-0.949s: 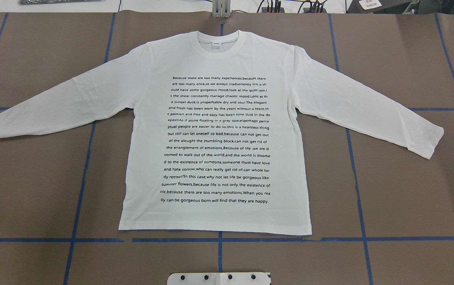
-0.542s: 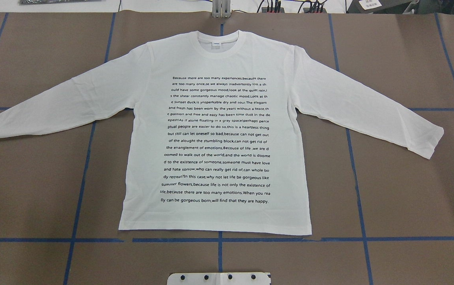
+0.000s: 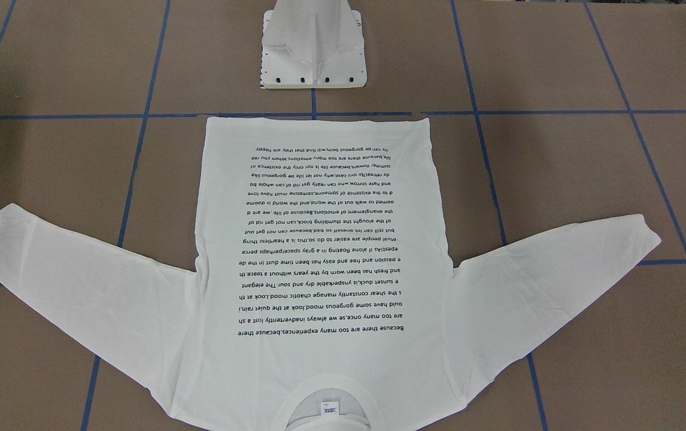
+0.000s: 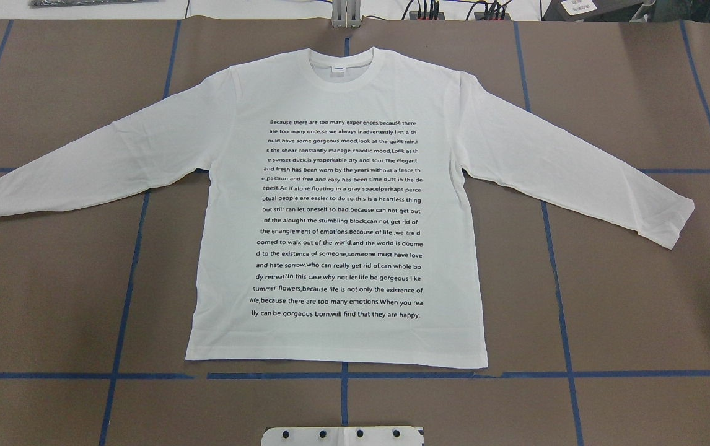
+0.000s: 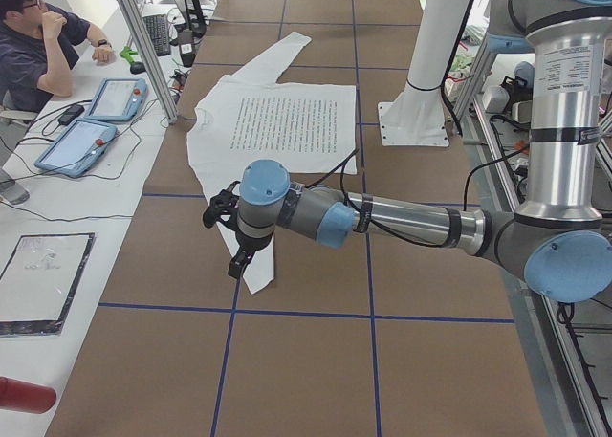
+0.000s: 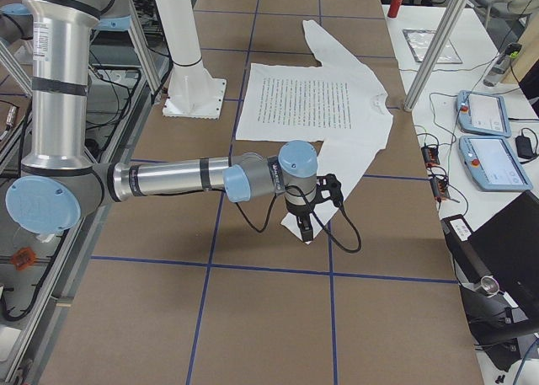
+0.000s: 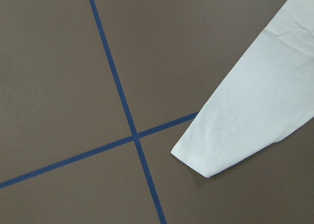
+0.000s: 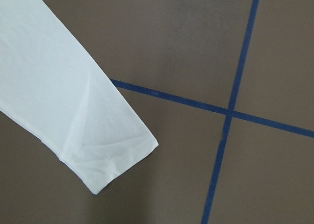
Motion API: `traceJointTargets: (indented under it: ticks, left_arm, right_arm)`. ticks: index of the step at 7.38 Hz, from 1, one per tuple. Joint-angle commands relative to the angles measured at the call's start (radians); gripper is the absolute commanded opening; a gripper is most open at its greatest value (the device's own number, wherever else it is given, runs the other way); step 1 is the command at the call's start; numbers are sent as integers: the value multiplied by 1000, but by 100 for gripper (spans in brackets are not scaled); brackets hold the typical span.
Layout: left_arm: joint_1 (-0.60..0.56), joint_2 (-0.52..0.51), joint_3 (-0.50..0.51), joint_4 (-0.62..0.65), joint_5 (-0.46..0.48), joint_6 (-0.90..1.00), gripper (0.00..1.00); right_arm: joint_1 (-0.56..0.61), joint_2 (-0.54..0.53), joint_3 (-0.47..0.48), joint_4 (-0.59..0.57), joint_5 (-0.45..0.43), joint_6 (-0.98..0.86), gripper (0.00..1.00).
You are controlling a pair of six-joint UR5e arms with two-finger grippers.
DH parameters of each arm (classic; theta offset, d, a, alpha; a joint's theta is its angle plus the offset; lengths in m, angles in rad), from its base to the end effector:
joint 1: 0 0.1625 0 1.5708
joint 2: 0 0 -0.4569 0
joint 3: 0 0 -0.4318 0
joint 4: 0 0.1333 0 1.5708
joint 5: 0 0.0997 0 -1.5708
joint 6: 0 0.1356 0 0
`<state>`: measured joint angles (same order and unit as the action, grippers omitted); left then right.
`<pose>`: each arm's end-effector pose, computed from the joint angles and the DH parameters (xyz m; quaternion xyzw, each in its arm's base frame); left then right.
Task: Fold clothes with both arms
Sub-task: 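Move the right gripper down to the sleeve cuff nearest it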
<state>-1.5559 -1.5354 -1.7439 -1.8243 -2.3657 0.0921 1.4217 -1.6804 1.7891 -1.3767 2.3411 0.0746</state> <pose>-0.0285 -0.5404 0.6096 0.1937 0.3725 0.1235 0.8992 -0.0363 -0.5036 0.6330 0.0974 -0.3847 -0.0907 0.9134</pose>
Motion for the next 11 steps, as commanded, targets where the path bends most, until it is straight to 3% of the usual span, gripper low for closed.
traceJointTargets:
  ticks: [1,3,5,6,9,11]
  left_arm:
    - [0,-6,6,-15,0,0,100]
    - [0,-6,4,-16,-1,0,100]
    - [0,-5,6,-18,-1,1,100]
    - [0,-3,6,-16,-1,1,100]
    - [0,-3,6,-16,-1,3,100]
    - [0,-3,6,-16,-1,3,100]
  right_arm:
    - [-152,-2,-34,141,-22,271,100]
    - [-281,-24,-62,336,-147,565,99]
    - [-355,-22,-173,558,-209,745,96]
    - [-400,-22,-192,615,-254,827,93]
    - [-458,-27,-211,628,-289,881,80]
    - [-460,-28,-221,630,-296,880,76]
